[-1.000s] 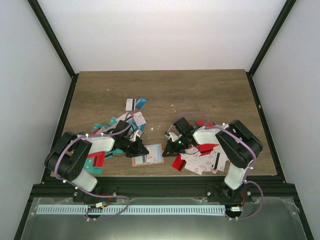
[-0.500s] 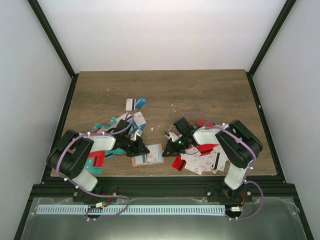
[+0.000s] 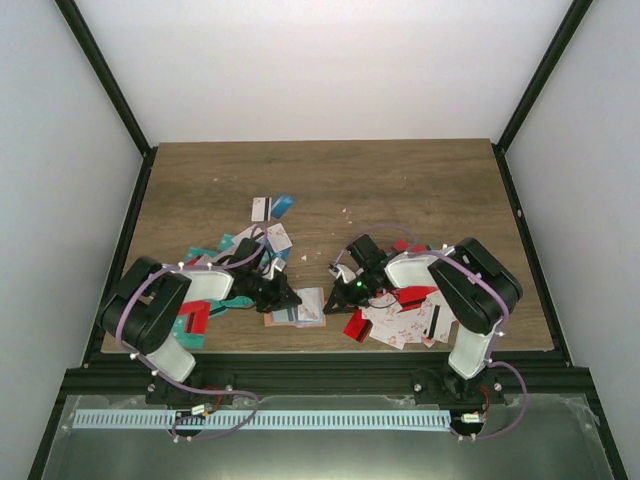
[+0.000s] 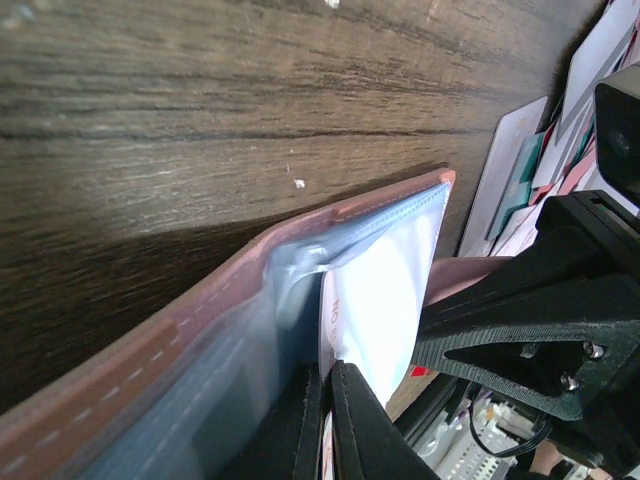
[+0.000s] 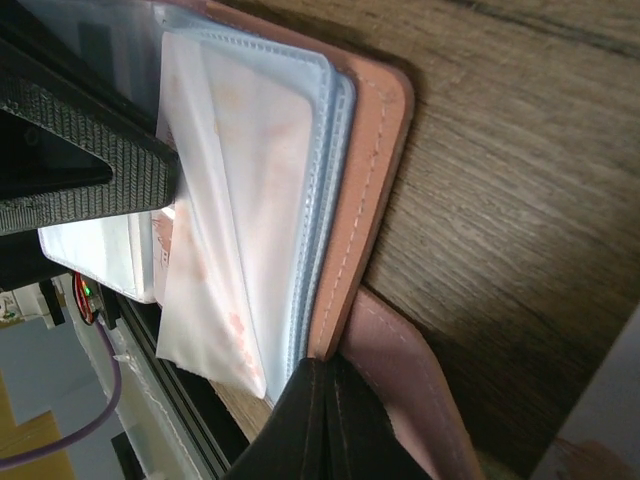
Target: Put the credit cards into the card holder
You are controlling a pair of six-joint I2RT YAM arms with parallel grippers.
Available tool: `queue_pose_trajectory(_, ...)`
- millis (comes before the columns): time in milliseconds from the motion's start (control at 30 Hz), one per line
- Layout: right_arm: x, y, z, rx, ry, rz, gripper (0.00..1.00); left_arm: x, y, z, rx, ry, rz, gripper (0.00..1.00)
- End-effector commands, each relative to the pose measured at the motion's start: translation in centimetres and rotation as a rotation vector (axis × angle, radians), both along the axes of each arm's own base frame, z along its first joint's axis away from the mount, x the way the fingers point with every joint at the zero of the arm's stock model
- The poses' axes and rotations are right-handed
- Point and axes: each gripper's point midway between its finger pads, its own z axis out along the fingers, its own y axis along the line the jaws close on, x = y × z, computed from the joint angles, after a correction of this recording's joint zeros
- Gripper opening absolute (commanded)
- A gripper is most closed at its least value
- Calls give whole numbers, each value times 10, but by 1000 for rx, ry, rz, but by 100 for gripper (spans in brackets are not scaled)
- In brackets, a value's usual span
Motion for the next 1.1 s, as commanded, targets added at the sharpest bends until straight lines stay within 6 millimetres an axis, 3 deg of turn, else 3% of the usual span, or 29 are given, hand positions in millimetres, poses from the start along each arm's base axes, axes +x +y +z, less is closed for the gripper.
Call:
queue_pose_trajectory(0,-19,-20,-40,-166,60,-8,1,3,5,-17,74,7,73,4)
queue_pose_trajectory(200,-17,-21,-40,-175,56,-22,1,-2,4,-20,91,-1,45,4)
queue_pose_trajectory(767,-16,-24,-31,-176,37,-59,1,5,29,1,234,-111,81,4)
queue_pose_trajectory(1067,-15,-22,-29,-165,45,-60,1,3,16,-9,166,-93,77,4)
